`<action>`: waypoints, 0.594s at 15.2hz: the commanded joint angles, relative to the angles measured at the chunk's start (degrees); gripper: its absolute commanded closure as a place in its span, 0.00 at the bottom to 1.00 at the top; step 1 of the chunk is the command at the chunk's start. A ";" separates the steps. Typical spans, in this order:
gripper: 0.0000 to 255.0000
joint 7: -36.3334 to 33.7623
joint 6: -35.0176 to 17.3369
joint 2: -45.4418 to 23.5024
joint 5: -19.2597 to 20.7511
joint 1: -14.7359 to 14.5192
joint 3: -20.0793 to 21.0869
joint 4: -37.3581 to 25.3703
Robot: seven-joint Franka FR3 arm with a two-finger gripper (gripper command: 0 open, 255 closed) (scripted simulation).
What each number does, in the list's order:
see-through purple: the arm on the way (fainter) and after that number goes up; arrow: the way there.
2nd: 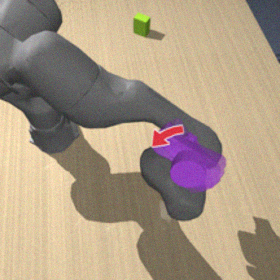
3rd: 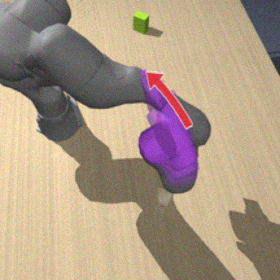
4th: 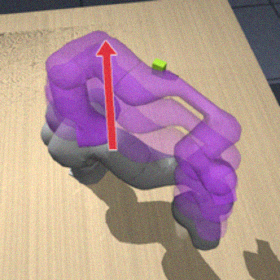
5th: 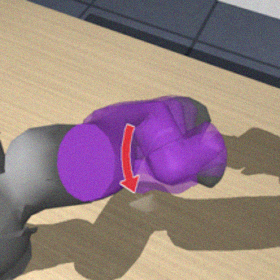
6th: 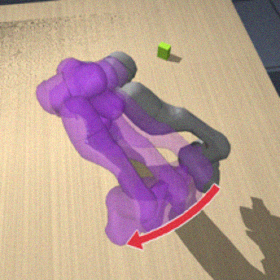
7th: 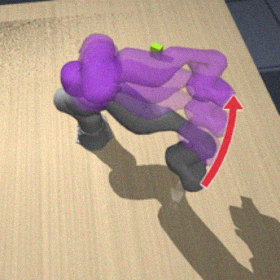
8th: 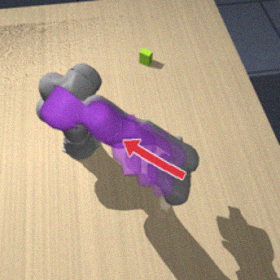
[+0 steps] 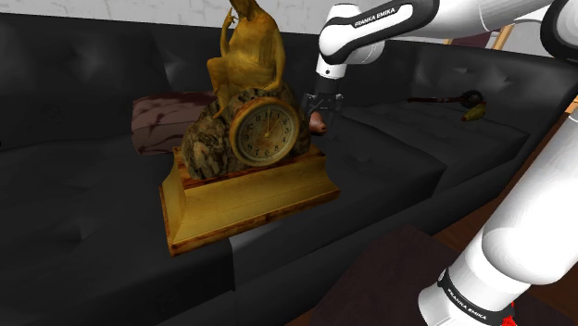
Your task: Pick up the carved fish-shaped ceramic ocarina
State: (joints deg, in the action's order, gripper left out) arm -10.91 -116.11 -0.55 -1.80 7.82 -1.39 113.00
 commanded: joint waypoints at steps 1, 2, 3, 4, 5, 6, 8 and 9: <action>0.00 0.10 -1.56 -0.27 -0.03 0.03 -0.03 1.25; 0.00 0.11 -1.98 -0.37 -0.04 0.03 -0.03 1.58; 0.00 0.11 -1.98 -0.38 -0.04 0.03 -0.03 1.56; 0.00 0.11 -1.98 -0.39 -0.04 0.03 -0.03 1.56; 1.00 0.10 -1.96 -0.30 -0.04 0.03 -0.03 1.63; 1.00 0.10 -1.97 -0.33 -0.04 0.03 -0.02 1.61; 1.00 0.11 -1.91 -0.32 -0.04 0.03 -0.03 1.56; 1.00 0.13 -1.92 -0.32 -0.04 0.04 -0.04 1.57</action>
State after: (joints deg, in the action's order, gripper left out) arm -10.79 -118.01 -0.76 -1.84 7.84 -1.41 114.50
